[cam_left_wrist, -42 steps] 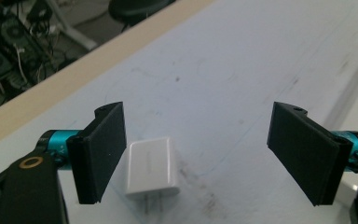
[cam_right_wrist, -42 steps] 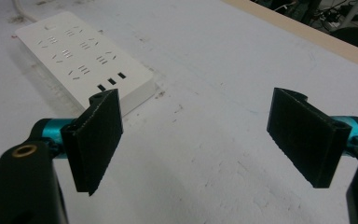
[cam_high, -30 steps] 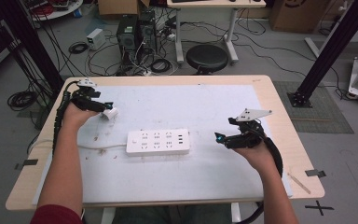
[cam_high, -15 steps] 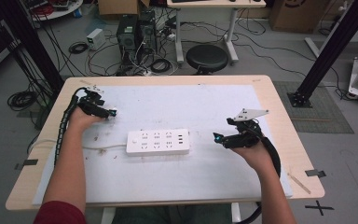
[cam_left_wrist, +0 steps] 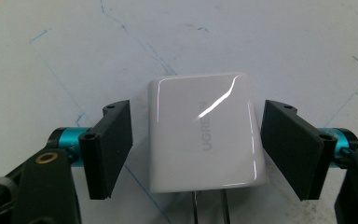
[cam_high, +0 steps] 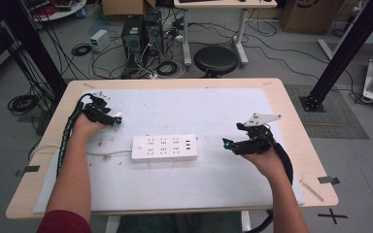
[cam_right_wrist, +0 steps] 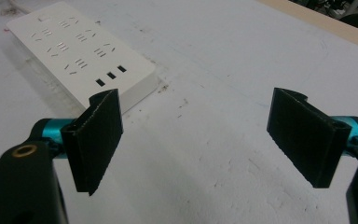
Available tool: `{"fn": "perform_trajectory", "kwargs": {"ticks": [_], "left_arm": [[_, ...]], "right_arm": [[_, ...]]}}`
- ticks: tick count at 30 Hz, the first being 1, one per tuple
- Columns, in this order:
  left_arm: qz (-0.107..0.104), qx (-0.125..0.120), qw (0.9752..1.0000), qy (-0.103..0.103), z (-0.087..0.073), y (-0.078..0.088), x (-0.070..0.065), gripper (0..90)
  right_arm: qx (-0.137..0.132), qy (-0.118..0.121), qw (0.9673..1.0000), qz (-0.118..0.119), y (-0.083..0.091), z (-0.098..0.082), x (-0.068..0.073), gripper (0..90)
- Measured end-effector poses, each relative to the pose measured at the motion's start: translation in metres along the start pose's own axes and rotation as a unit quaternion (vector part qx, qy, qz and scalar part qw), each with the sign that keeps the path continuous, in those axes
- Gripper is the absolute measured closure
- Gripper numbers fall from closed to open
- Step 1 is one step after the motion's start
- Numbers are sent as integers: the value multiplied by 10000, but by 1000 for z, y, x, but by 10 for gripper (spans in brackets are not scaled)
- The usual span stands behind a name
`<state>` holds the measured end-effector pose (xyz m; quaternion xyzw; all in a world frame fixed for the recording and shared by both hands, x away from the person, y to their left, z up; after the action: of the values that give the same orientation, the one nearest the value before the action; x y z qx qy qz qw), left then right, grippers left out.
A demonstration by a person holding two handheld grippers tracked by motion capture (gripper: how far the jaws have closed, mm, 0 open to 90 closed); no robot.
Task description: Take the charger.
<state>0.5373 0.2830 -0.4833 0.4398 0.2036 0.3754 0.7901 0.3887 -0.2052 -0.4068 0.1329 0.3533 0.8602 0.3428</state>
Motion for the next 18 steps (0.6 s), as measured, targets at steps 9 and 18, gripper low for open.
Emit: {"fn": "perform_trajectory", "kwargs": {"ticks": [9, 18], "left_arm": [[-64, -36, 10000, -51, -1, 1, -1, 326], [-91, -51, 9999, -29, 0, 1, -2, 367]], "right_arm": [[9, -24, 10000, 13, -1, 0, 0, 185], [14, -50, 10000, 23, -2, 0, -1, 184]]}}
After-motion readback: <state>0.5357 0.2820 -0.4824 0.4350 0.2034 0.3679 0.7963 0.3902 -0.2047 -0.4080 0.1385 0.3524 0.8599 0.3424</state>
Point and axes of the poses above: each handheld gripper's, and its own axes: y roughly backward along the jaws, z roughly out of its top, x roughly to its left, the point moved 6 cm from there along -y, roughly forward along the jaws, and after that the axes turned 8 degrees about x, right-handed, at the moved point
